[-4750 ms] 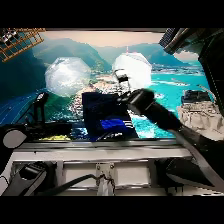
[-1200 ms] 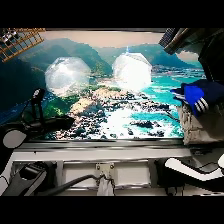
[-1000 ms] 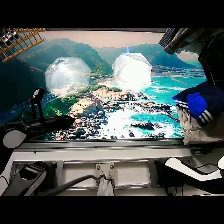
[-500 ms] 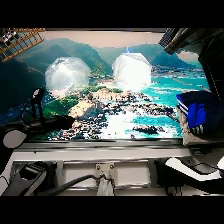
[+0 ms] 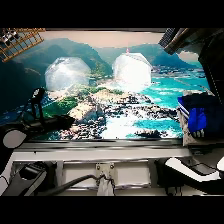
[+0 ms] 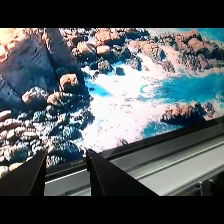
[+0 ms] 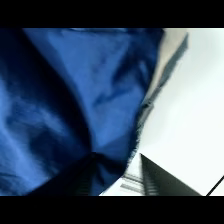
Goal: Fold the clothes and pants, and hang the long-sleeved shirts on hangers.
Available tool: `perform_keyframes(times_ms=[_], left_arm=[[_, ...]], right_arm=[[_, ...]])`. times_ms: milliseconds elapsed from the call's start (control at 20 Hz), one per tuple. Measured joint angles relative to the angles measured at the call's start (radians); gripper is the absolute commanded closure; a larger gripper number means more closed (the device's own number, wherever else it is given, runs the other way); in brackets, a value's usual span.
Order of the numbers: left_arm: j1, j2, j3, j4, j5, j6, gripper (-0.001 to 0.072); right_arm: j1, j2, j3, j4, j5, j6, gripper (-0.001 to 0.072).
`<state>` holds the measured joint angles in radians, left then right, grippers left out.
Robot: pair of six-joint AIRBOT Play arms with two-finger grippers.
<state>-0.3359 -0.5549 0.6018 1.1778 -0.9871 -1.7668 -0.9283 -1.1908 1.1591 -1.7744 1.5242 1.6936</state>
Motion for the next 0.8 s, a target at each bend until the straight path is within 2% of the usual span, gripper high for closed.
perform_keyframes(times_ms=[150, 250, 300, 350, 450, 600, 800], left_arm=[[0.0, 0.0, 0.0, 0.001, 0.016, 0.021, 0.0408], [0.0, 0.0, 0.0, 0.0, 0.052, 0.058, 0.0408], [0.0, 0.0, 0.0, 0.0, 0.075, 0.072, 0.0407], [0.0, 0.0, 0.001, 0.0, 0.103, 0.089, 0.0406], [0.0, -0.001, 0.007, 0.0, 0.169, 0.13, 0.0308], [0.0, -0.019, 0.038, -0.002, 0.268, 0.197, 0.0306], [0.0, -0.079, 0.128, -0.003, 0.342, 0.29, 0.0307]], right_arm=[[0.013, 0.044, 0.019, 0.04, -0.053, 0.037, 0.0209], [0.056, 0.072, 0.056, 0.124, -0.125, 0.061, 0.0211], [0.094, 0.082, 0.08, 0.181, -0.167, 0.068, 0.0219], [0.143, 0.089, 0.105, 0.248, -0.209, 0.068, 0.0258], [0.263, 0.097, 0.139, 0.396, -0.278, 0.013, 0.0273], [0.511, 0.102, 0.165, 0.586, -0.341, -0.146, 0.0274], [0.843, 0.104, 0.173, 0.629, -0.369, -0.251, 0.0274]])
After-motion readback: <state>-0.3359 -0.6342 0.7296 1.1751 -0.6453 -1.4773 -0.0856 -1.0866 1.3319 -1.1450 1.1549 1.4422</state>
